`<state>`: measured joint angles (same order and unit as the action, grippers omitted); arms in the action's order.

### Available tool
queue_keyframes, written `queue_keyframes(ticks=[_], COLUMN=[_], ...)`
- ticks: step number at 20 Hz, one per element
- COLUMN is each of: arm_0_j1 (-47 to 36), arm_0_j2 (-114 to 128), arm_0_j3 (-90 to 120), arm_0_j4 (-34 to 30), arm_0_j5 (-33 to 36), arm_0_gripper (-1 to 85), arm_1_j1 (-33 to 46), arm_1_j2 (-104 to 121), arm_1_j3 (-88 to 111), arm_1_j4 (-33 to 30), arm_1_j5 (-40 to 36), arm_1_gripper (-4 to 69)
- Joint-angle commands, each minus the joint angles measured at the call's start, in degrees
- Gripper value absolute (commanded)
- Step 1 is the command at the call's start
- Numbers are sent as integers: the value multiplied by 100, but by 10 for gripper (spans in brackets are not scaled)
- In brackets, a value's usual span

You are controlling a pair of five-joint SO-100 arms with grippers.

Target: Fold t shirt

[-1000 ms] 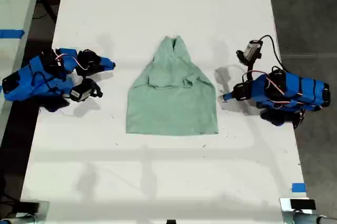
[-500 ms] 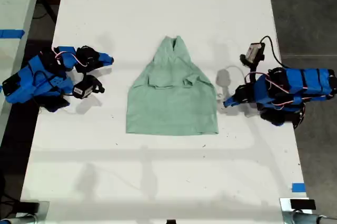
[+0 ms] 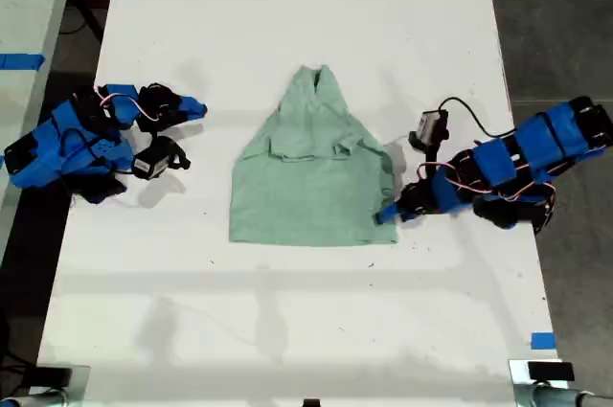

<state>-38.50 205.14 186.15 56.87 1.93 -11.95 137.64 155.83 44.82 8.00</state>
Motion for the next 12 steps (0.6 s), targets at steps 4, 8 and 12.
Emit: queue_keyframes(ticks=[4, 8, 12], arm_0_j1=[-44, -44, -53], arm_0_j2=[35, 35, 35], arm_0_j3=[229, 229, 229], arm_0_j4=[-79, -79, -79], arm_0_j5=[26, 26, 26], arm_0_gripper=[-3, -3, -3], arm_1_j1=[229, 264, 492], arm_1_j2=[-281, -97, -88], arm_1_j3=[0, -369, -1635], arm_1_j4=[-914, 26, 1547], arm_1_j5=[-229, -237, -703], arm_1_gripper=[8, 8, 8])
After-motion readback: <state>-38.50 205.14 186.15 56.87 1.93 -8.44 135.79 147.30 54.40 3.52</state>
